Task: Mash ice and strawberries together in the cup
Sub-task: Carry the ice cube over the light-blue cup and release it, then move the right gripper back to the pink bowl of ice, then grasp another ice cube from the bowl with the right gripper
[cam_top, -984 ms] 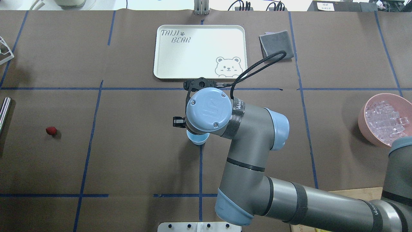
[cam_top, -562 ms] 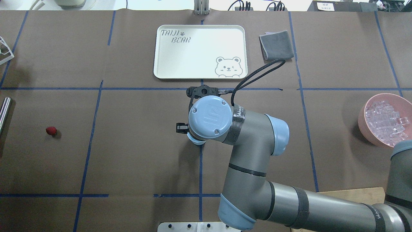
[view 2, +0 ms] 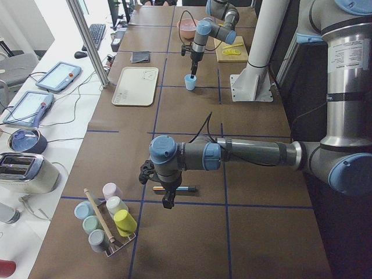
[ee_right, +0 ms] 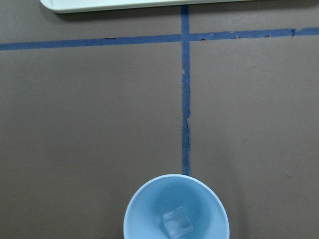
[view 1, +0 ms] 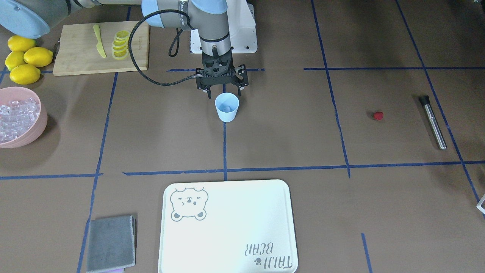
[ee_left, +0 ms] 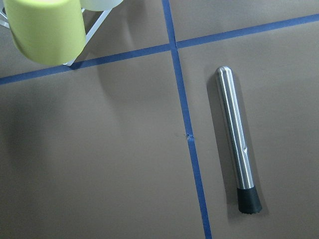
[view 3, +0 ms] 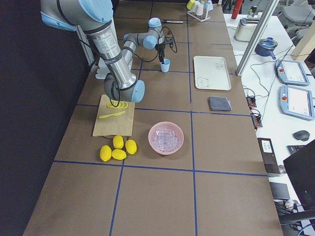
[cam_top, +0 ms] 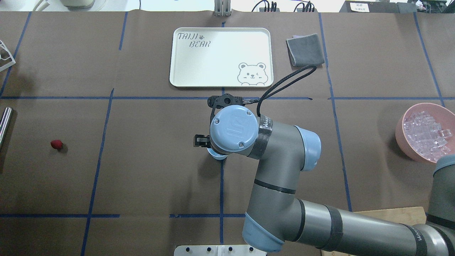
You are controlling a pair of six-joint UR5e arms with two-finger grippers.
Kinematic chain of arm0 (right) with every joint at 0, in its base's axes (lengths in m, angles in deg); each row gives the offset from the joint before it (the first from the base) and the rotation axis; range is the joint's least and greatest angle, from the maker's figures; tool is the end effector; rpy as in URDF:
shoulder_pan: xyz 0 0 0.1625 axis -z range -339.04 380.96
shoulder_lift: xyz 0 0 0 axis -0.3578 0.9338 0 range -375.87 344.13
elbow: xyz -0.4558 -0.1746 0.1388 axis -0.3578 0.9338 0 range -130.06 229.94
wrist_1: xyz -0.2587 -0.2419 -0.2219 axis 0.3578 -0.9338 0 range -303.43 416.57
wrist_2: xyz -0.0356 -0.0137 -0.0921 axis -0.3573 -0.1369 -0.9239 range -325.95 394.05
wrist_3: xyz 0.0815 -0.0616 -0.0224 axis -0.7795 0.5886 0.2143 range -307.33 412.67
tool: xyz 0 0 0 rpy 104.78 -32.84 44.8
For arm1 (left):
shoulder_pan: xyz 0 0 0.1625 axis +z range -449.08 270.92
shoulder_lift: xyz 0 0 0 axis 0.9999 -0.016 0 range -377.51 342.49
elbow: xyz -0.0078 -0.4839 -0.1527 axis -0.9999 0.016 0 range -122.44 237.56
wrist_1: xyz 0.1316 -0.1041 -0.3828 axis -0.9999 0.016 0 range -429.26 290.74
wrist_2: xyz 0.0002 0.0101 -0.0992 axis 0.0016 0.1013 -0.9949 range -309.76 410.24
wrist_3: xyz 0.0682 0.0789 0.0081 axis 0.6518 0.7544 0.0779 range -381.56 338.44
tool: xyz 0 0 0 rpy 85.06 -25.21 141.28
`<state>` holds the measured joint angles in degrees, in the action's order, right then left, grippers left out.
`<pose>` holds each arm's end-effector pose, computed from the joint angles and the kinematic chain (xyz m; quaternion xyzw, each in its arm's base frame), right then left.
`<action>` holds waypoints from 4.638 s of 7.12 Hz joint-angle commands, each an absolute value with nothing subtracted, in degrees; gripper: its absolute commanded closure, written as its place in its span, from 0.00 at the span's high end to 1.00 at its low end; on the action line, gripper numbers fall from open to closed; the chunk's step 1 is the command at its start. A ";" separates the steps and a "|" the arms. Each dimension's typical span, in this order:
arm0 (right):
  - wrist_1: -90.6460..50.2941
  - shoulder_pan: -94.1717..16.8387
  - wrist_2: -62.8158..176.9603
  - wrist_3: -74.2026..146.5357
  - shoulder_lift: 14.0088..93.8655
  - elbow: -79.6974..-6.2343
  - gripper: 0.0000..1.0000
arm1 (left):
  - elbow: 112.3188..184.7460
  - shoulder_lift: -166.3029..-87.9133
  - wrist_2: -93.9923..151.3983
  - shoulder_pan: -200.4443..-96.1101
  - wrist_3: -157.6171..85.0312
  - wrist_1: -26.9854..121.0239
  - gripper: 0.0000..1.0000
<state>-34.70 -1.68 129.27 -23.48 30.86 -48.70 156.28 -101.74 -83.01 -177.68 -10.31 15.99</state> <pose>-0.6315 -0.3976 0.2092 0.0947 -0.4187 0.0498 0.9018 -0.0507 -0.4433 0.7264 0.0170 0.3683 0.0967 0.9245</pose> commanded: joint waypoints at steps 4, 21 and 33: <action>-38.88 -18.01 142.21 -5.76 39.45 -51.73 0.99 | 156.35 -101.80 -83.01 -177.68 -10.23 15.99 1.00; -19.45 -41.79 158.95 36.50 85.64 -54.74 0.87 | 156.18 -101.71 -86.70 -177.68 -10.23 16.17 1.00; -19.46 -41.61 159.73 29.87 82.24 -62.28 0.04 | 156.26 -101.71 -86.70 -177.68 -10.22 16.17 1.00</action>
<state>-19.41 -41.75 159.67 34.47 84.63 -59.73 156.28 -101.76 -86.70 -177.68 -10.25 16.24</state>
